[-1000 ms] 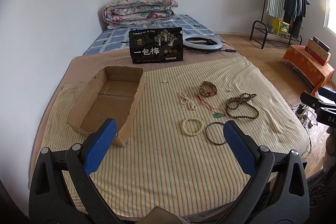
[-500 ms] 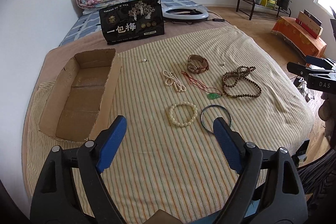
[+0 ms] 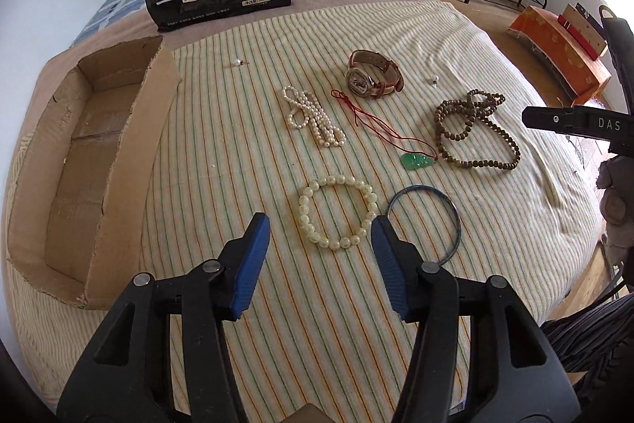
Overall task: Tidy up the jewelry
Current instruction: 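Grasp the cream bead bracelet with the left tool while the right tool grasps the wooden mala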
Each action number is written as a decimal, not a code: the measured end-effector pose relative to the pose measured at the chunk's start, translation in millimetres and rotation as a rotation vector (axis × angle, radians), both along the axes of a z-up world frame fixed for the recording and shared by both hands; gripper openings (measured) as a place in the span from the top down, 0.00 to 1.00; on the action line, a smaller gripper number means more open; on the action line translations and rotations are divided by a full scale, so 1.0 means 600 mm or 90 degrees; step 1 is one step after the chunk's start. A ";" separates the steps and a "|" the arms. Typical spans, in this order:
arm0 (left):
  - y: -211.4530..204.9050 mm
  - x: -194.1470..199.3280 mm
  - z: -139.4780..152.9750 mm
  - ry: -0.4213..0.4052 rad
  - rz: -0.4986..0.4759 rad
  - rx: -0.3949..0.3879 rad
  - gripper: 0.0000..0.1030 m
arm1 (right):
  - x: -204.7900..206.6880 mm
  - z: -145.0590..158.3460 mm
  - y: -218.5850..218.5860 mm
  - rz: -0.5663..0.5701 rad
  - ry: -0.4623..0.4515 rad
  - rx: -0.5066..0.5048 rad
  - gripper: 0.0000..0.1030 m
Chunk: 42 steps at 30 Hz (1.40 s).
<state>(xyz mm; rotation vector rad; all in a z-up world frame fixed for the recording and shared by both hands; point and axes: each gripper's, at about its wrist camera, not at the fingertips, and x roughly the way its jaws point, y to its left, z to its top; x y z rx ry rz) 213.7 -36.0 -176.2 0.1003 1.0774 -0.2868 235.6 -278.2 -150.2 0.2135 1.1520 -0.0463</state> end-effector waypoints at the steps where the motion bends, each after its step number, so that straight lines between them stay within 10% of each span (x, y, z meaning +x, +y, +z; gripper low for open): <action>1: 0.002 0.006 -0.008 0.008 0.005 -0.002 0.50 | 0.006 -0.007 -0.002 -0.007 0.007 0.001 0.06; 19: -0.004 0.058 -0.062 0.069 0.029 -0.020 0.63 | 0.099 -0.067 0.023 -0.082 0.059 0.058 0.08; 42: -0.007 0.065 -0.085 0.058 0.015 0.011 0.71 | 0.135 -0.107 0.080 0.011 0.077 -0.079 0.00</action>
